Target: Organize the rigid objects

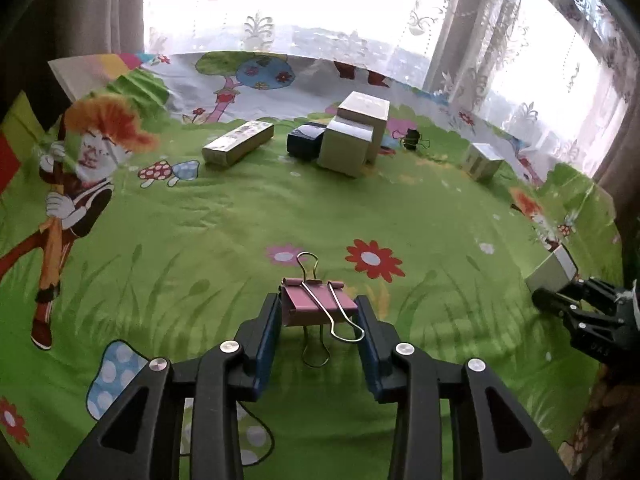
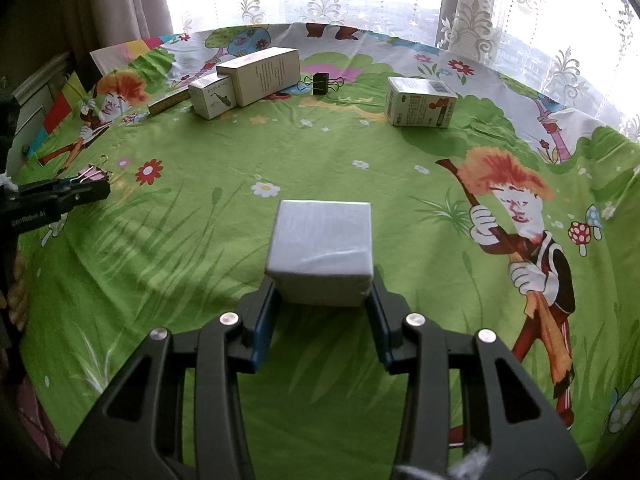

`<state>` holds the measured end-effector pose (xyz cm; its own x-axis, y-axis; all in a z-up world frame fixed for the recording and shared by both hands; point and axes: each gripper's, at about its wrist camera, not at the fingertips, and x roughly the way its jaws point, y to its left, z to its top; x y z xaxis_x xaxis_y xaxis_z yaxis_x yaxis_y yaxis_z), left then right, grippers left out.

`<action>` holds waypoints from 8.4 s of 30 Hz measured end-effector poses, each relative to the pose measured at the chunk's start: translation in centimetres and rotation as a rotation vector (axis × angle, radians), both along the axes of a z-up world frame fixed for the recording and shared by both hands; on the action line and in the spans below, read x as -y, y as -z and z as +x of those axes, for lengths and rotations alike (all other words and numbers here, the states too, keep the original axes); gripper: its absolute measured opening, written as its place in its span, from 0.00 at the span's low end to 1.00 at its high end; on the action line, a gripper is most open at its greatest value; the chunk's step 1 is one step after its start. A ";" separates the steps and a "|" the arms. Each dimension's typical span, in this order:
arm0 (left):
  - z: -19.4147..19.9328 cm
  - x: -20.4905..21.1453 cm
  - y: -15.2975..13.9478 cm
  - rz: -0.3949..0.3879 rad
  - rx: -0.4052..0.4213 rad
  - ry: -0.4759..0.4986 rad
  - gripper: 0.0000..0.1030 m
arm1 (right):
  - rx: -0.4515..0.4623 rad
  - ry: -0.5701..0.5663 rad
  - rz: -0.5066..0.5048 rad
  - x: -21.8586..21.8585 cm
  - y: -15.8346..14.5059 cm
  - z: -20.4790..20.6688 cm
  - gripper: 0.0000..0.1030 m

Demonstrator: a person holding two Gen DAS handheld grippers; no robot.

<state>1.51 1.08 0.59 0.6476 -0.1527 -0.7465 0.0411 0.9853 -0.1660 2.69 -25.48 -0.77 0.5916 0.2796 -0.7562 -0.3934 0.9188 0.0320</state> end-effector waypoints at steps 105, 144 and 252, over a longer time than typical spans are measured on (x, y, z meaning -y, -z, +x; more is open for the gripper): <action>-33.9 -21.1 -5.5 0.018 0.119 -0.707 0.38 | 0.283 -1.053 0.005 -33.3 -8.7 -32.6 0.43; -1.4 5.7 -1.2 0.247 -0.008 0.043 0.97 | -0.076 0.129 -0.033 -0.8 0.7 3.1 0.85; 6.5 4.4 0.5 0.167 -0.067 0.023 0.88 | -0.036 0.072 0.000 0.0 0.3 8.7 0.44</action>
<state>8.03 -3.34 0.05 0.5936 -0.0376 -0.8039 0.0582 0.9983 -0.0037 11.42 -25.49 -1.07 0.5830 0.2367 -0.7772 -0.3244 0.9449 0.0443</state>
